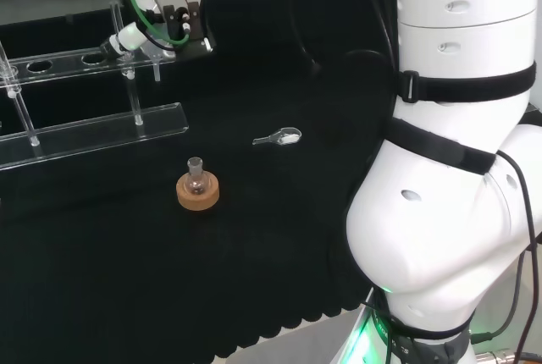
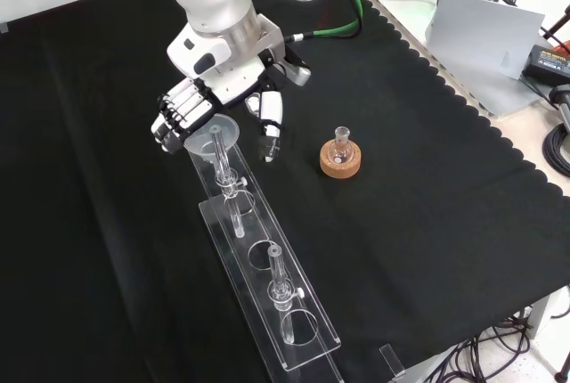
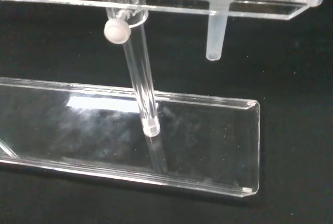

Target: Pick up the funnel from the transparent funnel stand.

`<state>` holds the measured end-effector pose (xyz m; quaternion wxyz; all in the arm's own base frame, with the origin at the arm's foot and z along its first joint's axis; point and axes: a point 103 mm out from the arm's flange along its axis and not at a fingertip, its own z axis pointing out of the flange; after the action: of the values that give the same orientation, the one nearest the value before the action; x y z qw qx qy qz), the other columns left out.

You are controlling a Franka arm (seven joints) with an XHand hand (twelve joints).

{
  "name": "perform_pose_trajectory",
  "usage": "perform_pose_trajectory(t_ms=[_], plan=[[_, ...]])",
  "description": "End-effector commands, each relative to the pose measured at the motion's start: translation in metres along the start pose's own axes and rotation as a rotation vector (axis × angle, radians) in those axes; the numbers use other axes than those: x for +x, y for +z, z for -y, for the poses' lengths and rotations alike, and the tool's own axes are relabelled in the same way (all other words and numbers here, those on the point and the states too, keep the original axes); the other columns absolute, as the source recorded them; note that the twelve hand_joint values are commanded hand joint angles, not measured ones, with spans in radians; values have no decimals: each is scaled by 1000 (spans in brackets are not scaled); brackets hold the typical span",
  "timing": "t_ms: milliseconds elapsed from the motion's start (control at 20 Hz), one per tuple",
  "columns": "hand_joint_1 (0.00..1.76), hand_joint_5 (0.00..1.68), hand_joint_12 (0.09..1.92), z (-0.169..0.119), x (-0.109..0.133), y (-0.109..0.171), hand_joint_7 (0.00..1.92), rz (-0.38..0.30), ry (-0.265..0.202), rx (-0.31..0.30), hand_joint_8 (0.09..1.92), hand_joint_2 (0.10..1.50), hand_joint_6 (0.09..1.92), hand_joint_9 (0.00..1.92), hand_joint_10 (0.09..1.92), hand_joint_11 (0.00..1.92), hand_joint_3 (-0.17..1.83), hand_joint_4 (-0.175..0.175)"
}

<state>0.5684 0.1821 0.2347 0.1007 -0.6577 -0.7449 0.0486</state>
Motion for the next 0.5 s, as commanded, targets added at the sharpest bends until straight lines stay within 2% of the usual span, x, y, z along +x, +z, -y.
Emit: perform_pose_trajectory(t_ms=[50, 300, 500], plan=[[414, 15, 920, -5, -10, -5, 97, 7, -16, 2, 280, 741, 87, 1, 448, 0, 5, 8], [415, 45, 969, -8, -12, -7, 129, 19, -26, 2, 363, 743, 87, 0, 498, 0, 5, 6], [407, 78, 988, -9, -14, -4, 195, 21, -17, 10, 431, 733, 87, 0, 587, 0, 1, 4]])
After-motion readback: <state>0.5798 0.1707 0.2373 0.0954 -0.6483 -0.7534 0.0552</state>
